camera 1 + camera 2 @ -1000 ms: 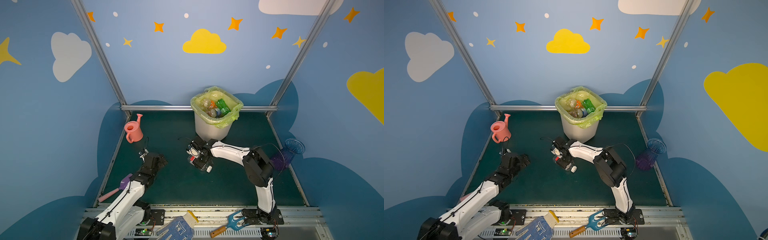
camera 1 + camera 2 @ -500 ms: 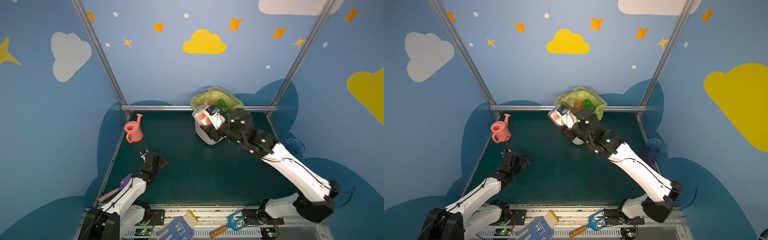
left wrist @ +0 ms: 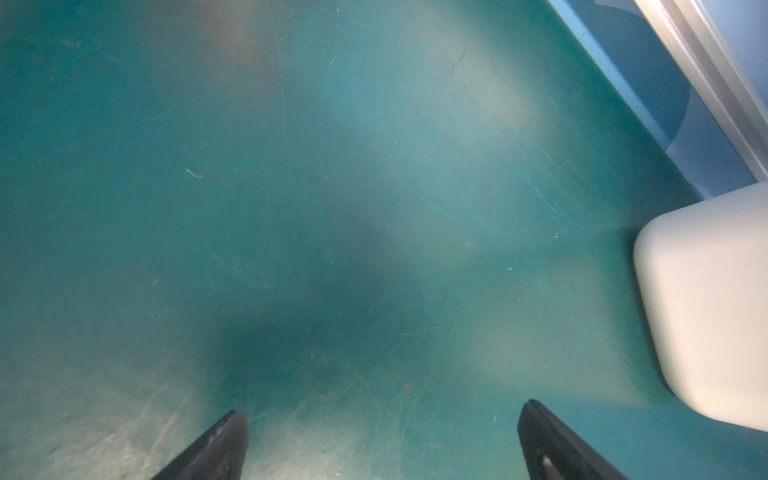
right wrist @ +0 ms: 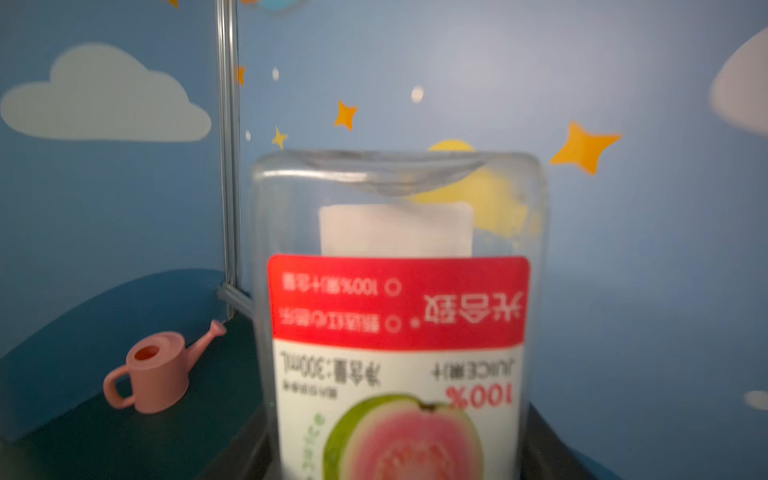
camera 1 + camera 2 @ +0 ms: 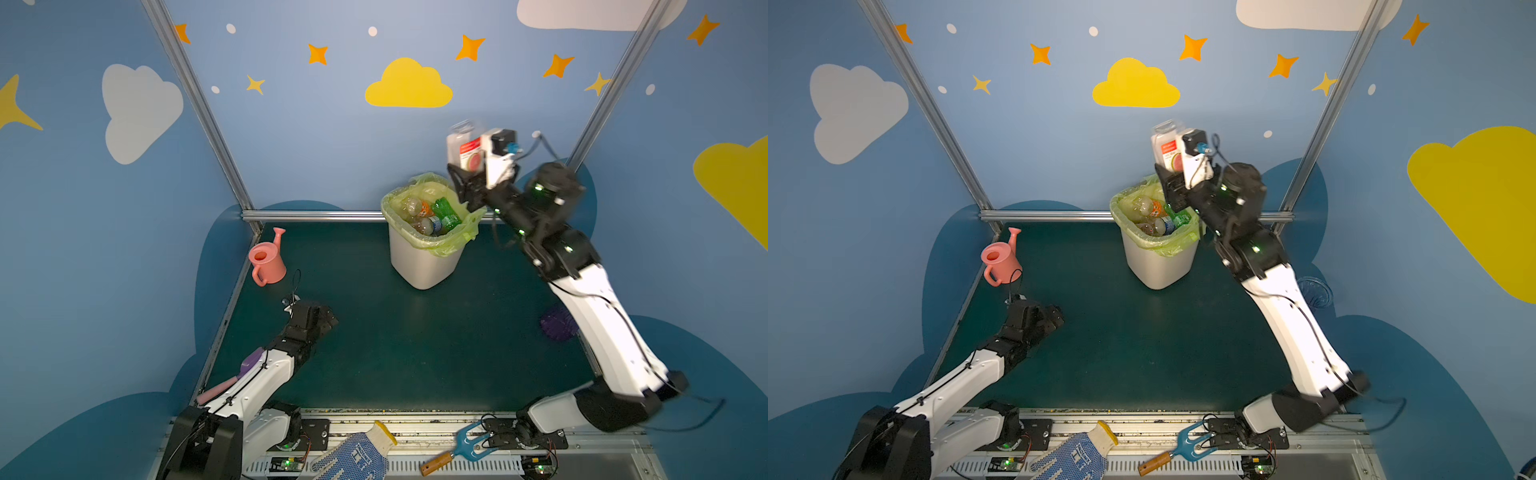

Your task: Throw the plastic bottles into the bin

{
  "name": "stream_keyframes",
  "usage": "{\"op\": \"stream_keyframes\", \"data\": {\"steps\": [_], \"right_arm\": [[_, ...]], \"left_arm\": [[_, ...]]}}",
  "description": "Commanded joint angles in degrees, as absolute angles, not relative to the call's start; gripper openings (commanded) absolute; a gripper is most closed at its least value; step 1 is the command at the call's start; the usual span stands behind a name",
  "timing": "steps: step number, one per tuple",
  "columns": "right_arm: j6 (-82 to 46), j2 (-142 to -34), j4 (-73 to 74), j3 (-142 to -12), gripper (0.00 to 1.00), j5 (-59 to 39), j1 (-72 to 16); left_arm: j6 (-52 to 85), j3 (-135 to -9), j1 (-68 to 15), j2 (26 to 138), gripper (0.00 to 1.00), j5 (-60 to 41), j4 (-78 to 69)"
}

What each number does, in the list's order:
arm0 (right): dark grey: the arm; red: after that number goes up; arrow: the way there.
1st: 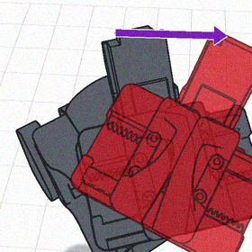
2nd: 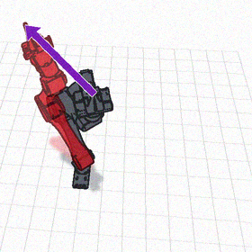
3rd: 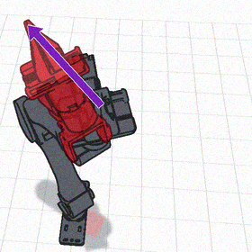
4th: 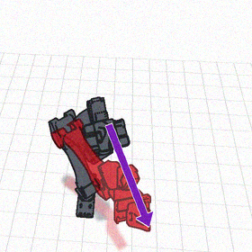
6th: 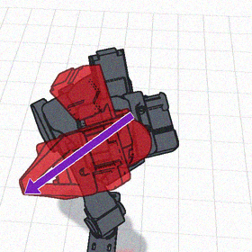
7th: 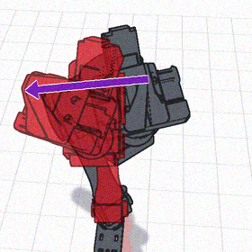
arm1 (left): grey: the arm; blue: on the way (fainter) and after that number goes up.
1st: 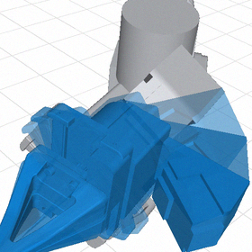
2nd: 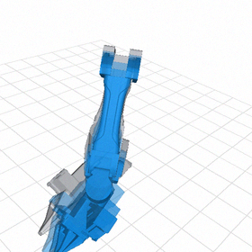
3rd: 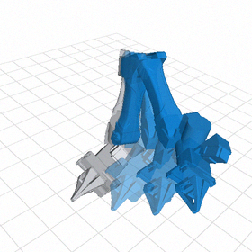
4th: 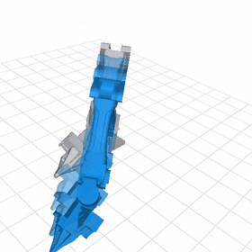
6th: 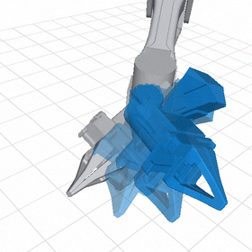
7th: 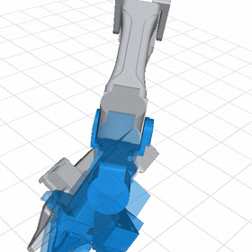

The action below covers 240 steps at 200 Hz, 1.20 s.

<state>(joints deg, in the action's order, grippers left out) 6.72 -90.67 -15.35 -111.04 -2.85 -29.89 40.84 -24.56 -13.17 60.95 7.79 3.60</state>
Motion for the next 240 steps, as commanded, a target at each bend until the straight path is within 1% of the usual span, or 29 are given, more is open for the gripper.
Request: {"op": "stream_keyframes", "data": {"steps": [1, 11, 21, 39, 50, 65, 88, 120, 139, 151, 178, 198, 215, 240], "right_arm": [[1.6, -100.81, -29.22, -116.86, 0.7, -8.95, -26.8], [2.94, -101.58, -30.94, -119.62, 0.81, -6.48, -26.63], [3.82, -99.39, -29.16, -119.2, 0.91, -4.72, -26.63], [4.88, -92.34, -22.42, -115.04, 0.96, -1.77, -26.58], [5.27, -88.73, -21.39, -114.14, 0.98, -0.06, -26.55], [6.04, -84.64, -21.24, -112.35, 0.98, 1.82, -26.63], [6.81, -78.48, -18.84, -105.74, 0.98, 4.72, -25.91], [4.79, -73.01, -17.79, -94.7, 0.98, 4.87, -20.87], [4.44, -69.54, -15.39, -84.23, 0.98, 5.95, -17.69], [4.15, -66.5, -12.46, -75.28, 0.98, 5.92, -15.63], [2.13, -59.31, -1.69, -53.91, 0.98, 5.28, -9.91], [0.53, -56.11, 5.6, -41.07, 0.98, 5.94, -5.62], [-2.41, -55.83, 11.67, -32.04, 0.98, 6.6, -2.17], [-4.83, -59.74, 18.29, -24.56, 0.98, 5.03, 0.75]], "left_arm": [[40.28, -25.75, -12.99, 59.96, 1.0, 7.55, 4.83], [39.75, -25.83, -12.96, 59.13, 1.0, 7.98, 5.67], [39.48, -25.59, -12.93, 58.35, 1.0, 8.57, 6.13], [39.46, -24.76, -12.9, 56.85, 1.0, 9.01, 5.86], [39.6, -24.37, -12.9, 56.36, 1.0, 9.05, 5.64], [39.89, -24.0, -12.91, 55.99, 1.0, 8.89, 5.37], [39.84, -23.99, -12.91, 56.16, 1.0, 8.87, 5.36], [39.11, -24.18, -12.89, 56.39, 1.0, 10.04, 4.95], [38.16, -24.44, -12.91, 56.39, 1.0, 11.5, 4.68], [37.39, -24.69, -12.92, 56.43, 1.0, 12.35, 4.66], [35.38, -25.14, -12.73, 57.16, 1.0, 15.58, 4.11], [33.31, -25.4, -12.35, 57.82, 1.0, 17.87, 3.2], [33.02, -25.49, -11.62, 58.41, 1.0, 20.34, 2.0], [32.47, -25.48, -10.31, 59.23, 1.0, 20.32, -2.06]]}}
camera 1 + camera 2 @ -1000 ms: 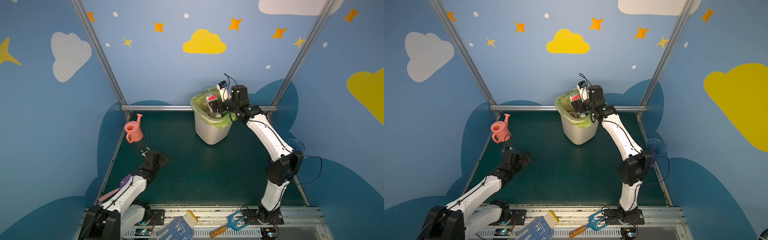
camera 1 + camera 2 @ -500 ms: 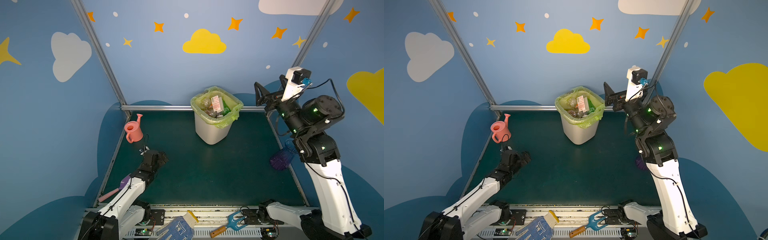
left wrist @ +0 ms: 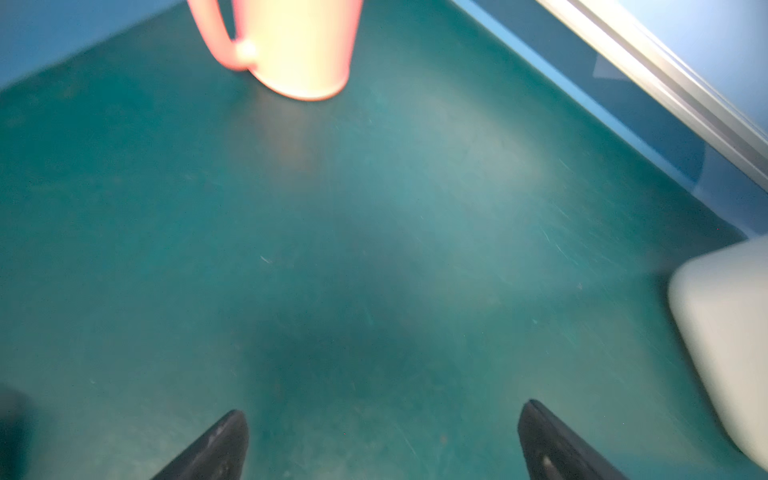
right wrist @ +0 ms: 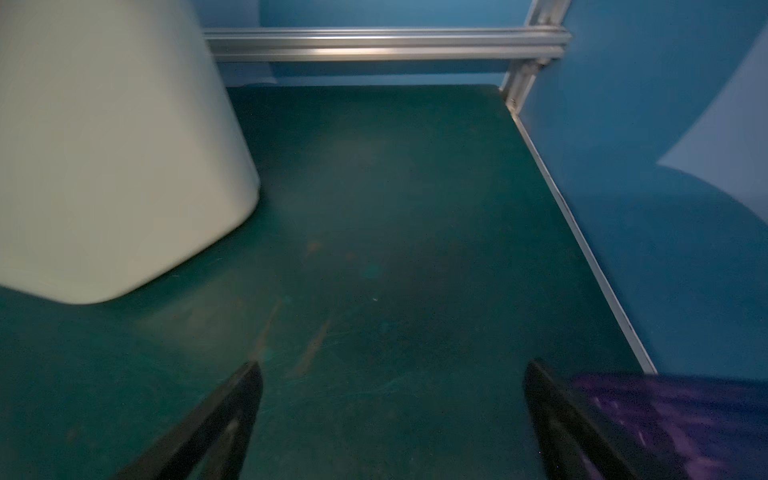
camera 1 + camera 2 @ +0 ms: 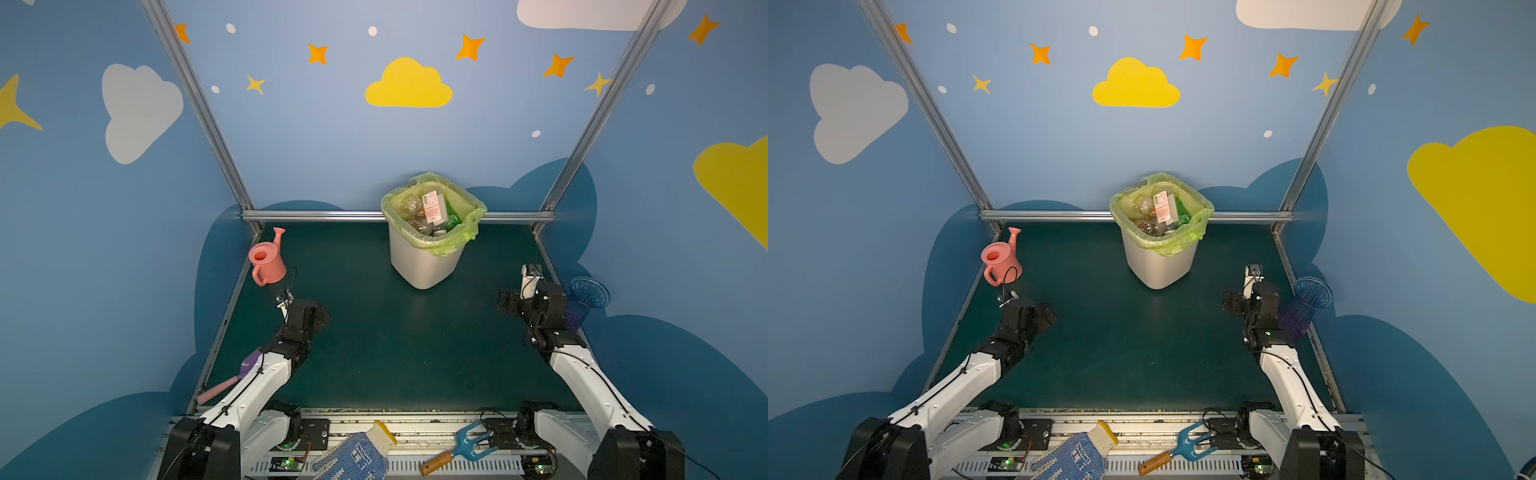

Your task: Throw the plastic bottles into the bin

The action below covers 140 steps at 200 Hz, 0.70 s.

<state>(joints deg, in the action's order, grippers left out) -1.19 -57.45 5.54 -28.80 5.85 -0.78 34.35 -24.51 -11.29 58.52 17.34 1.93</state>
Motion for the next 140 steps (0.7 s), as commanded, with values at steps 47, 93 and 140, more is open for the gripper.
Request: {"op": "stream_keyframes", "data": {"steps": [47, 93, 140], "right_arm": [[-4.71, -72.55, 35.26, -20.15, 0.98, 3.79, 1.35], [-3.87, -81.49, 38.78, -23.64, 0.98, -1.31, 1.25], [0.26, -87.01, 46.17, -22.95, 0.98, -5.36, -0.26]], "left_arm": [[23.77, -29.18, -9.93, 61.38, 1.0, 25.69, -4.84], [15.26, -26.58, -8.79, 62.79, 1.0, 30.76, -14.41], [9.81, -23.17, -4.69, 72.71, 1.0, 29.63, -28.7]]}}
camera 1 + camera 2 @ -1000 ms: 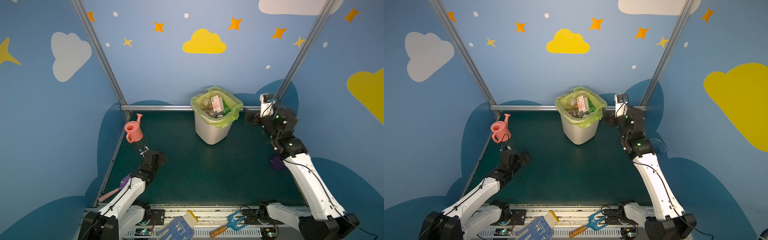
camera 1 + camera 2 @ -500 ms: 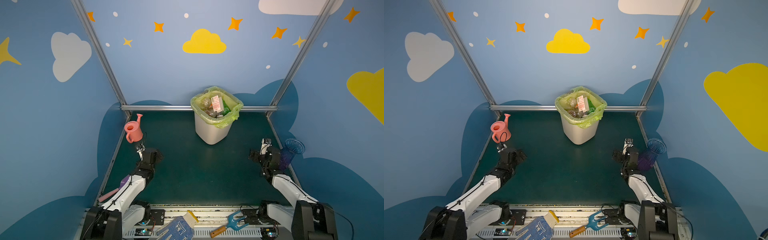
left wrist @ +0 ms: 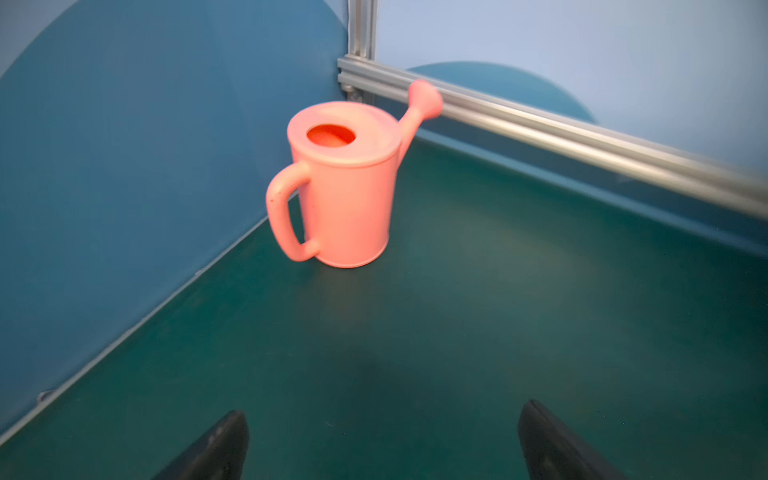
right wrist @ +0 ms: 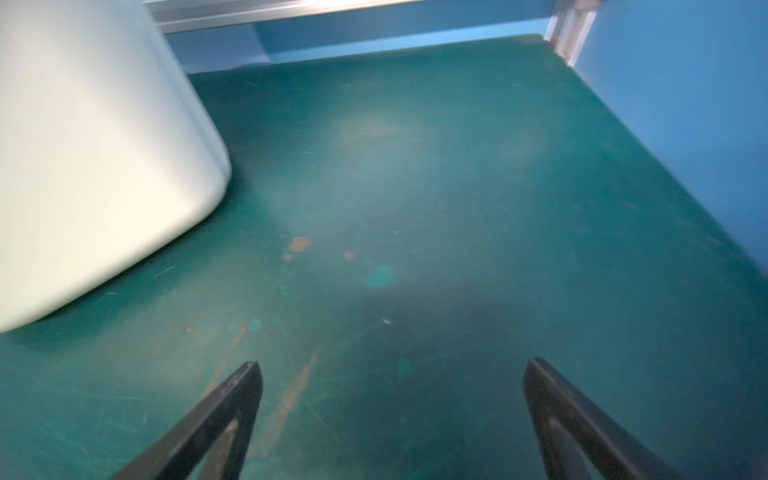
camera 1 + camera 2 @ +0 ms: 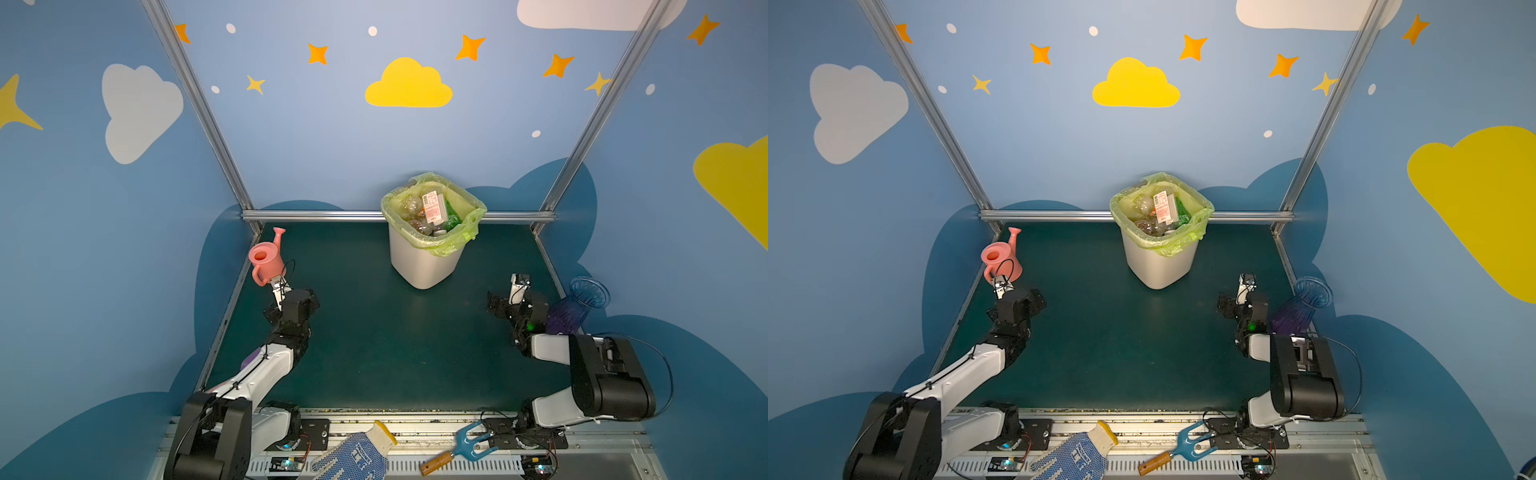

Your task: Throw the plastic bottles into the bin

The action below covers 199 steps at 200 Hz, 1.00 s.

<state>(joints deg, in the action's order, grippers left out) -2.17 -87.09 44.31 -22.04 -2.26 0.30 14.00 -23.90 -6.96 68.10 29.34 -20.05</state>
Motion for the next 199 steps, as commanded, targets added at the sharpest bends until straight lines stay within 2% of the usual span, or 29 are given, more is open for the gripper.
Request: {"op": "stream_keyframes", "data": {"steps": [1, 12, 27, 53, 66, 81, 93, 110, 121, 199], "right_arm": [[0.22, -86.84, 45.41, -23.21, 0.98, -5.36, -0.26], [0.29, -86.69, 45.22, -23.42, 0.98, -4.88, -0.51], [0.42, -86.78, 45.03, -23.45, 0.98, -4.59, -0.7], [0.57, -86.4, 44.02, -23.73, 0.98, -4.41, -0.8], [0.57, -86.51, 44.4, -23.62, 0.98, -4.42, -0.83], [0.58, -86.54, 44.45, -23.71, 0.98, -4.45, -0.81], [0.59, -86.48, 44.37, -23.66, 0.98, -4.46, -0.85], [0.6, -86.48, 44.44, -23.61, 0.98, -4.47, -0.88], [0.55, -86.55, 44.37, -23.69, 0.98, -4.44, -0.83], [0.56, -86.49, 44.33, -23.72, 0.98, -4.46, -0.88]], "left_arm": [[9.74, -23.14, -4.58, 73.05, 1.0, 29.45, -29.03], [9.19, -23.44, -3.15, 76.64, 1.0, 27.29, -32.61], [7.67, -27.11, -2.01, 79.65, 1.0, 23.76, -29.81], [7.45, -27.24, -0.18, 86.13, 1.0, 16.18, -37.31], [6.46, -27.37, -0.1, 85.19, 1.0, 13.2, -34.92], [5.37, -23.99, 0.19, 86.77, 1.0, 10.13, -42.96], [5.01, -22.0, 0.04, 88.79, 1.0, 9.76, -48.96], [4.78, -24.1, 0.09, 86.69, 1.0, 9.28, -41.58], [4.99, -23.34, 0.01, 87.61, 1.0, 9.24, -44.72], [4.22, -23.92, 0.07, 87.03, 1.0, 8.79, -42.66]]}}
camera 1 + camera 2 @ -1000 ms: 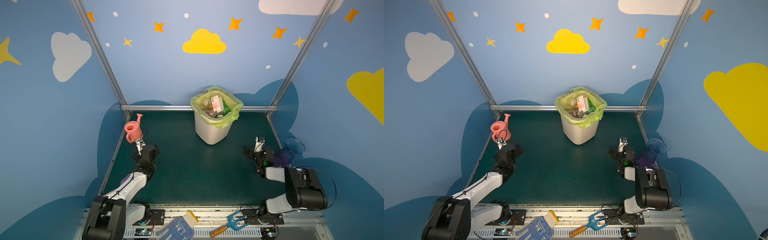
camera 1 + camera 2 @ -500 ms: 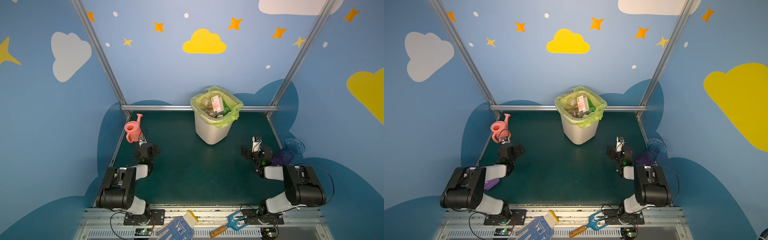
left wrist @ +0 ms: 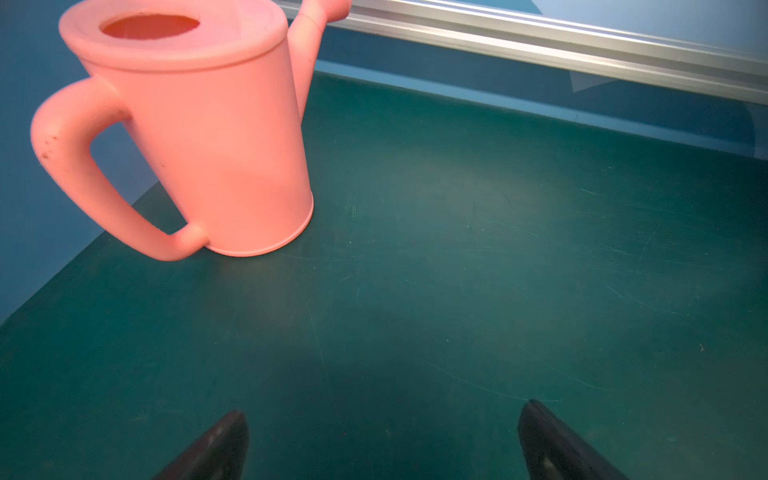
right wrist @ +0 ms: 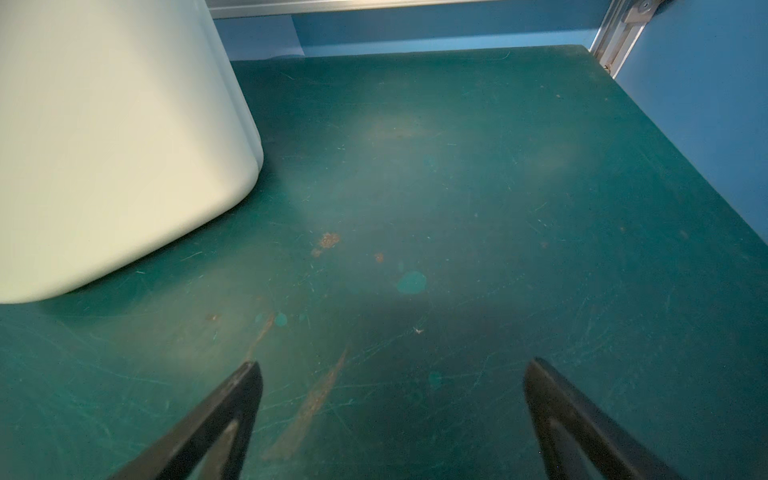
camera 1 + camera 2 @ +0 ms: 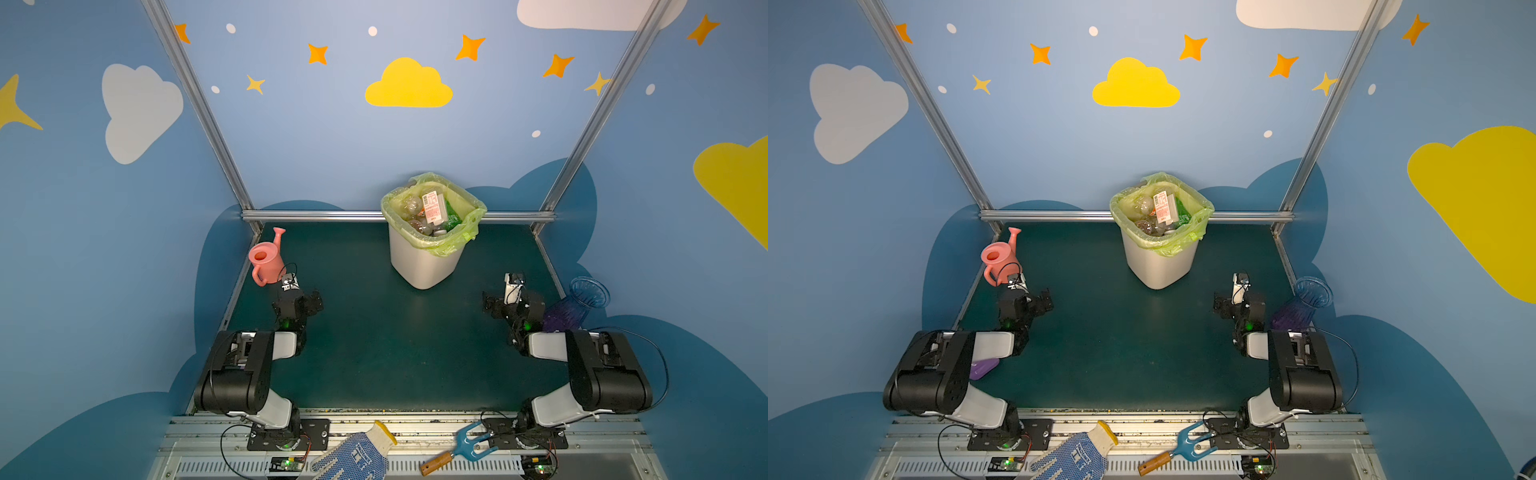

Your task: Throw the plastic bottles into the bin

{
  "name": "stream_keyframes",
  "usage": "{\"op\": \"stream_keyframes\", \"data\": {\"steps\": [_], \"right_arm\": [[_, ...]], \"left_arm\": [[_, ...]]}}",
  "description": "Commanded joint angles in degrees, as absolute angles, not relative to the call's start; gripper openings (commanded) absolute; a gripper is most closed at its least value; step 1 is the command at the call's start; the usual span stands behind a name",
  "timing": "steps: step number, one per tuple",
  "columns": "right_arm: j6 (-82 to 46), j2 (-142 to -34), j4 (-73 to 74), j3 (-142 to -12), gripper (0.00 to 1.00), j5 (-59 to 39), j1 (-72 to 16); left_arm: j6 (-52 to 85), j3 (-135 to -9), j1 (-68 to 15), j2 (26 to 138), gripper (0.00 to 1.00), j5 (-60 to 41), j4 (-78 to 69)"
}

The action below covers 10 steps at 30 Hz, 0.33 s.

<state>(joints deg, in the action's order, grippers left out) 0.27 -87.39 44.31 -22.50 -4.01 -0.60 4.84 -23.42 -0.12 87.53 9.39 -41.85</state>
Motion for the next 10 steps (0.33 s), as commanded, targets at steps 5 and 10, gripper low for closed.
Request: {"op": "stream_keyframes", "data": {"steps": [5, 10], "right_arm": [[0.6, -86.65, 44.06, -23.83, 0.98, -4.39, -0.9], [0.59, -86.45, 44.25, -23.7, 0.98, -4.39, -0.86]], "left_arm": [[4.22, -23.94, 0.04, 87.02, 1.0, 8.79, -42.72], [4.22, -23.93, 0.05, 86.99, 1.0, 8.79, -42.69]]}}
